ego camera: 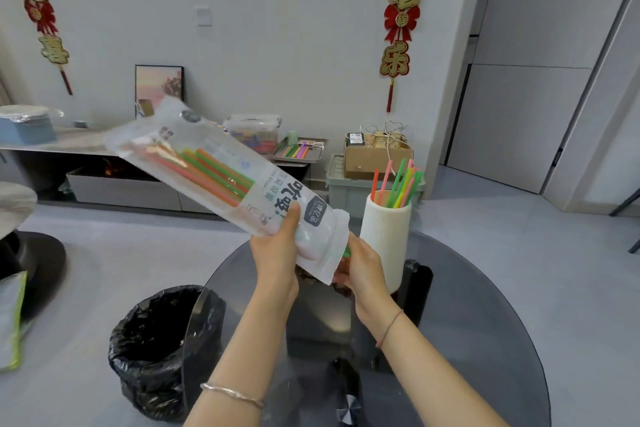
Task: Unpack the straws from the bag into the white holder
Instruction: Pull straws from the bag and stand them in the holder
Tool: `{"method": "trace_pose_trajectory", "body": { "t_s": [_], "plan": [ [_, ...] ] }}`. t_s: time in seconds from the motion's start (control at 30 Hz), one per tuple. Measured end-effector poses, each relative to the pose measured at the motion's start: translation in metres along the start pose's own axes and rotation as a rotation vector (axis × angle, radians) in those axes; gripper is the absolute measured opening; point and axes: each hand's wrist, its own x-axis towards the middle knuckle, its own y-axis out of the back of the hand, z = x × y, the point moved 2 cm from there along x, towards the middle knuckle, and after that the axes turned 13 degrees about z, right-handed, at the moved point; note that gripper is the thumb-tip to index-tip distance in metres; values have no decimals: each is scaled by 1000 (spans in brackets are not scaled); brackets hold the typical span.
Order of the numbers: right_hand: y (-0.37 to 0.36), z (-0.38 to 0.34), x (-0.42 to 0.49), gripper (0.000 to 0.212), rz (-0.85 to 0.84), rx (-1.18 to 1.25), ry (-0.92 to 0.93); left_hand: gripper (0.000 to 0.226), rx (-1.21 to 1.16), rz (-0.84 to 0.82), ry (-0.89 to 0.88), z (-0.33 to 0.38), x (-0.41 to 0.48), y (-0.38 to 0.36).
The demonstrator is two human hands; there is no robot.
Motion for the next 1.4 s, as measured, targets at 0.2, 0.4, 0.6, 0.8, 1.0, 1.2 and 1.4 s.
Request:
{"method": "trace_pose_trajectory", "body": {
  "t_s": [0.2, 0.4, 0.6, 0.8, 1.0, 1.2, 1.4],
  "plan": [
    [9, -6, 8, 27, 43, -126, 312, 43, -114, 60, 211, -4, 10, 10],
    [21, -19, 12, 30, 154, -144, 428, 46, -237, 96, 371, -5, 21, 18],
    [5, -12, -4, 22, -10, 29, 300, 43, -270, 131, 413, -14, 11, 10],
    [14, -25, 1, 23, 75, 134, 229, 46, -293, 117, 471, -20, 1, 4],
    [31, -41, 10, 10, 122, 289, 243, 51, -355, 111, 480, -17, 7, 6],
    [11, -31, 3, 16, 18, 175, 281, 45, -308, 86, 533, -25, -11, -2],
    [19, -54, 0, 45, 63, 478, 218, 44, -319, 90, 577, -25, -17, -4]
  ]
}}
